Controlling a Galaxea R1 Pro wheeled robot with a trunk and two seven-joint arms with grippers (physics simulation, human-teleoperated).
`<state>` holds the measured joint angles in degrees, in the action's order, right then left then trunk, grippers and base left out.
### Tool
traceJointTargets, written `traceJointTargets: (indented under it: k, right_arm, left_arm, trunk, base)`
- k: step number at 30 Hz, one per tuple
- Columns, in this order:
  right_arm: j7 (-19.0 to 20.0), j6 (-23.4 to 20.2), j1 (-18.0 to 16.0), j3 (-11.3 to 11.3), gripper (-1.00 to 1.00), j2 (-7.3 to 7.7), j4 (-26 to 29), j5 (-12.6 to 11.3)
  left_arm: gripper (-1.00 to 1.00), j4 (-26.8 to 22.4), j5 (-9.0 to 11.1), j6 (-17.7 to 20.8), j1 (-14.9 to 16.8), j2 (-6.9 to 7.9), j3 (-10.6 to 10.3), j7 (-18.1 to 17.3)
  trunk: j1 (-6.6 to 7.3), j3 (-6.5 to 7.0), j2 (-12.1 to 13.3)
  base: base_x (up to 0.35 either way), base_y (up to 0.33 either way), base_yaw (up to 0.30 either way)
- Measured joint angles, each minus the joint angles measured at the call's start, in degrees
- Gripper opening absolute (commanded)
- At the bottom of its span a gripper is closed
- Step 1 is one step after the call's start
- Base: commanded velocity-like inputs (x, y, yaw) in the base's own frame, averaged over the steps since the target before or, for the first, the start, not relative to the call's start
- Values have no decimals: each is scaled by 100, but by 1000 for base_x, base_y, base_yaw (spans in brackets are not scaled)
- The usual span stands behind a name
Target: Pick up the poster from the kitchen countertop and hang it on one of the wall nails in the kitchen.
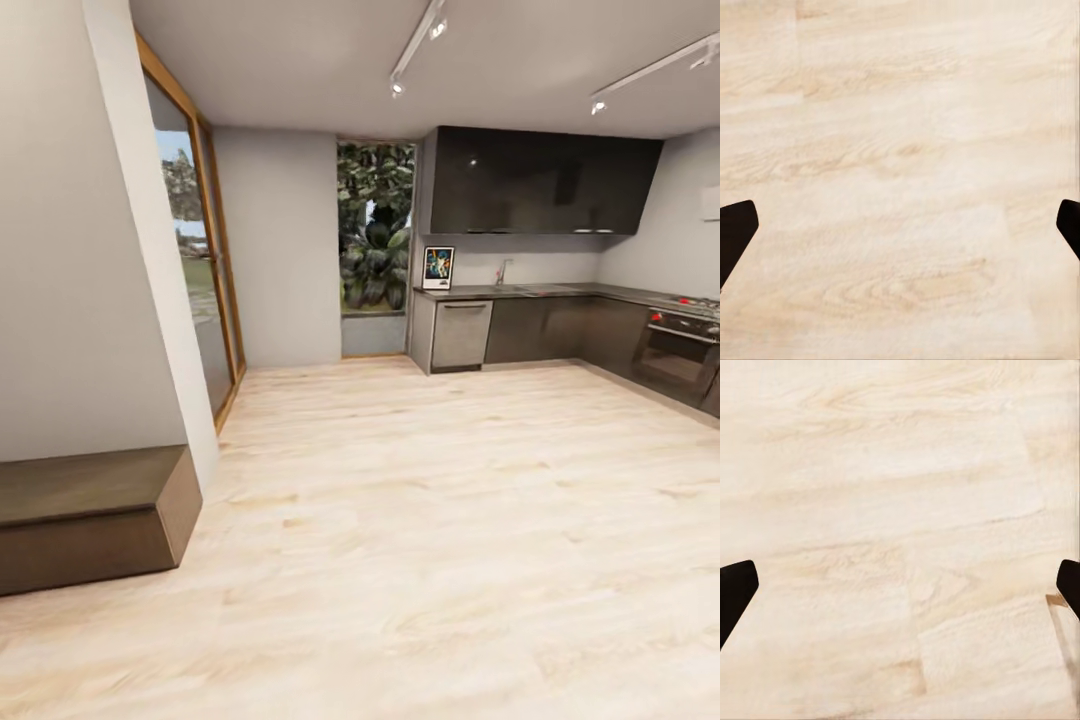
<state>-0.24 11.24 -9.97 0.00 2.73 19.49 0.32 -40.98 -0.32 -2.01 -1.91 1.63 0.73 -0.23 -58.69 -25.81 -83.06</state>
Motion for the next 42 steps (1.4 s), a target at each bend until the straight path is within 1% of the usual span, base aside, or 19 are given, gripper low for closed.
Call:
traceJointTargets:
  k: [9, 42]
  right_arm:
    - [0, 1, -1, -3, 100, 4, -2, 3]
    - [0, 0, -1, -11, 100, 8, -2, -8]
  left_arm:
    - [100, -1, 0, 0, -1, 4, 1, 0]
    - [100, -1, 0, 5, -1, 5, 2, 2]
  trunk:
    - [0, 7, 0]
    - [0, 7, 0]
  base:
    - [335, 0, -75]
    - [335, 0, 0]
